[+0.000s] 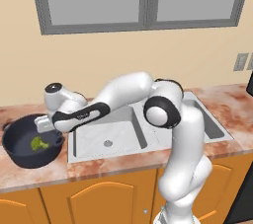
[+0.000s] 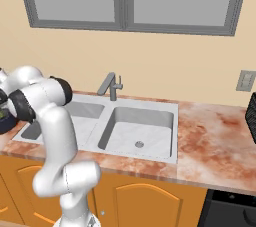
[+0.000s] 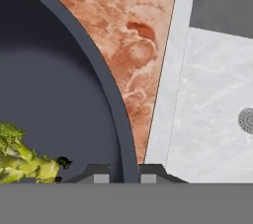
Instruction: Dump the broccoli from the pot into the sink. Then turn on the water and wash the broccoli. Then turn off the water and put the broccoli back in the pot.
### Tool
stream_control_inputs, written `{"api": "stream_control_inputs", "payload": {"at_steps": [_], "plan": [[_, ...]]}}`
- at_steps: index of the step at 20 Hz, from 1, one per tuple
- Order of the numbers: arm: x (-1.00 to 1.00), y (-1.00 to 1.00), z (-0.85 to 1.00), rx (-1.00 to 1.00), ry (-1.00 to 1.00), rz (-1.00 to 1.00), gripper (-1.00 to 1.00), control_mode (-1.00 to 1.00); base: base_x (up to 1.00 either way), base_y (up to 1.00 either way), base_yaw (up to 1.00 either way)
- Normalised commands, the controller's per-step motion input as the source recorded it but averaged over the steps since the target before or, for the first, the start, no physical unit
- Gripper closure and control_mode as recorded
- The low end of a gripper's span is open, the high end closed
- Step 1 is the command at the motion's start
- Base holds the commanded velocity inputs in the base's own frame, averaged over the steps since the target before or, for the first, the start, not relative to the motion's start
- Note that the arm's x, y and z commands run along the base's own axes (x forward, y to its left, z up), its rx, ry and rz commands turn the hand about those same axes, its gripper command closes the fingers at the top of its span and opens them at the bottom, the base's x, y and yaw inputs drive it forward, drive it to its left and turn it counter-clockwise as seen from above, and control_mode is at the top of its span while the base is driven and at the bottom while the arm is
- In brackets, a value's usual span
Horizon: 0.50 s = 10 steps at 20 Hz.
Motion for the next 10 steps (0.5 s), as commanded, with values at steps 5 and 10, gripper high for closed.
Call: {"api": "stream_control_inputs", "payload": {"at_steps": [5,10], "plan": [[0.0,-0.52,0.38,0.12,-0.03,-0.2,1.0,-1.0,0.0,0.0,0.0],[0.0,-0.6,0.76,0.1,0.0,-0.12,1.0,-1.0,0.0,0.0,0.0]]}}
